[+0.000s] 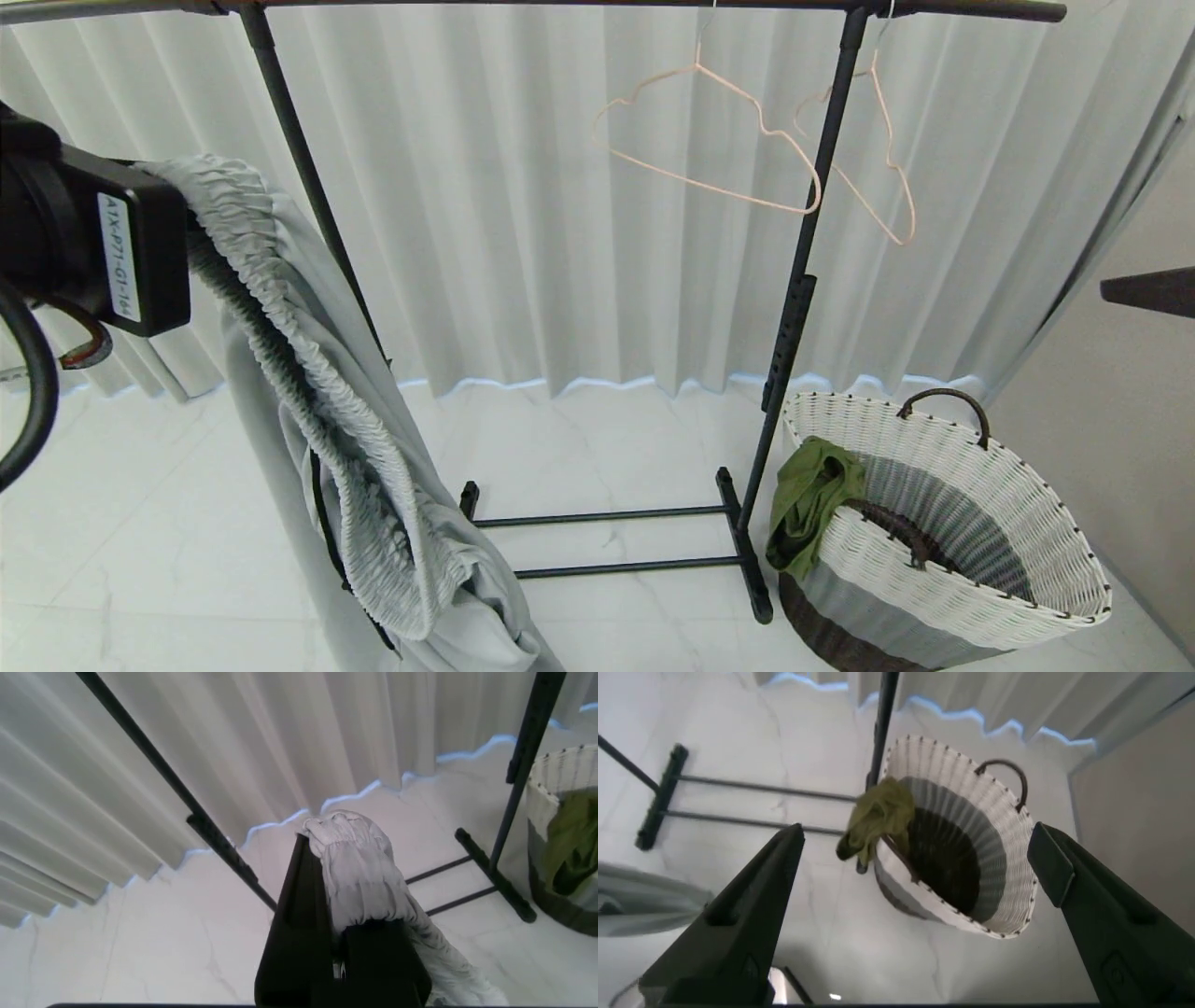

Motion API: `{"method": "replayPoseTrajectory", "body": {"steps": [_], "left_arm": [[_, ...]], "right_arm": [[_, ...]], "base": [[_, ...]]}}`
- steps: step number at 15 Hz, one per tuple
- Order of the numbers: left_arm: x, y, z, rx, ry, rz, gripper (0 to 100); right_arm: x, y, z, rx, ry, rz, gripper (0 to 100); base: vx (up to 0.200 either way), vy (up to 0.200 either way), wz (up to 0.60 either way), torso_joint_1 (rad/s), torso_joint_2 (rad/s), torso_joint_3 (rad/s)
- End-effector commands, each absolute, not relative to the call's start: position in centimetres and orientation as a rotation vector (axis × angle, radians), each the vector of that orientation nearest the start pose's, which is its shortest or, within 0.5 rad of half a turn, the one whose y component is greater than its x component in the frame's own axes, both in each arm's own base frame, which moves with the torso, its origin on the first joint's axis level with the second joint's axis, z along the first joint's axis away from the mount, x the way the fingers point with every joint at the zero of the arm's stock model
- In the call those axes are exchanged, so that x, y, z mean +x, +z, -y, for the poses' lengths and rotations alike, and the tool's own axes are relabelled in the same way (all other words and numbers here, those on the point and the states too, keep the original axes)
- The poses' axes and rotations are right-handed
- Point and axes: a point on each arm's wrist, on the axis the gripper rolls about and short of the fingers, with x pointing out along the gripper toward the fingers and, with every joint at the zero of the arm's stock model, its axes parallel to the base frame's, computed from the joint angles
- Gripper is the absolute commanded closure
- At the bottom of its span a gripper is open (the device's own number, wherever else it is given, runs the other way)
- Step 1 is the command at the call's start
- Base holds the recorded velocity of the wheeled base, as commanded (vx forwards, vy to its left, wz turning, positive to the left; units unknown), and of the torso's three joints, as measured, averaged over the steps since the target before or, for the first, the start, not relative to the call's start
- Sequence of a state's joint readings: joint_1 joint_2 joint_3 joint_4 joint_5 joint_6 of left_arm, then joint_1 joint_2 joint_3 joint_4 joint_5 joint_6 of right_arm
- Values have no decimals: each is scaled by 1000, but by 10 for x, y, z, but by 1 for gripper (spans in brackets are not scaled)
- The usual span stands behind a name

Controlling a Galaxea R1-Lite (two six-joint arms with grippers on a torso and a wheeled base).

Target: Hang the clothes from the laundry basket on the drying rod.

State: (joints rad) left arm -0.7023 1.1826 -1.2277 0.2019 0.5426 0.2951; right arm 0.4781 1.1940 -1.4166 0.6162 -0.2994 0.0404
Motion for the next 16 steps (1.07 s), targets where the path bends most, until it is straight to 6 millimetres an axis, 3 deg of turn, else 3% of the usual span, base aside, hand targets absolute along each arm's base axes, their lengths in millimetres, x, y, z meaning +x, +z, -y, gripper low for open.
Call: {"method": "replayPoseTrajectory", "body": {"steps": [1,10,13,16], "left_arm": [[126,348,91,393,-177,-96,100],[126,349,91,405,-177,-88,100],[127,348,92,409,-176,-92,100],[128,346,93,414,-177,-98,100]], "right_arm": [[128,351,-59,-106,168,-364,0],[133,345,-61,-101,164,-354,0],[138,342,-62,-100,160,-346,0],[143,339,-61,-93,140,-328,0]], "base": [[0,0,0,193,-461,-290],[0,0,0,208,-489,-284],[0,0,0,90,-204,-115],[200,0,0,17,-33,-14]]}}
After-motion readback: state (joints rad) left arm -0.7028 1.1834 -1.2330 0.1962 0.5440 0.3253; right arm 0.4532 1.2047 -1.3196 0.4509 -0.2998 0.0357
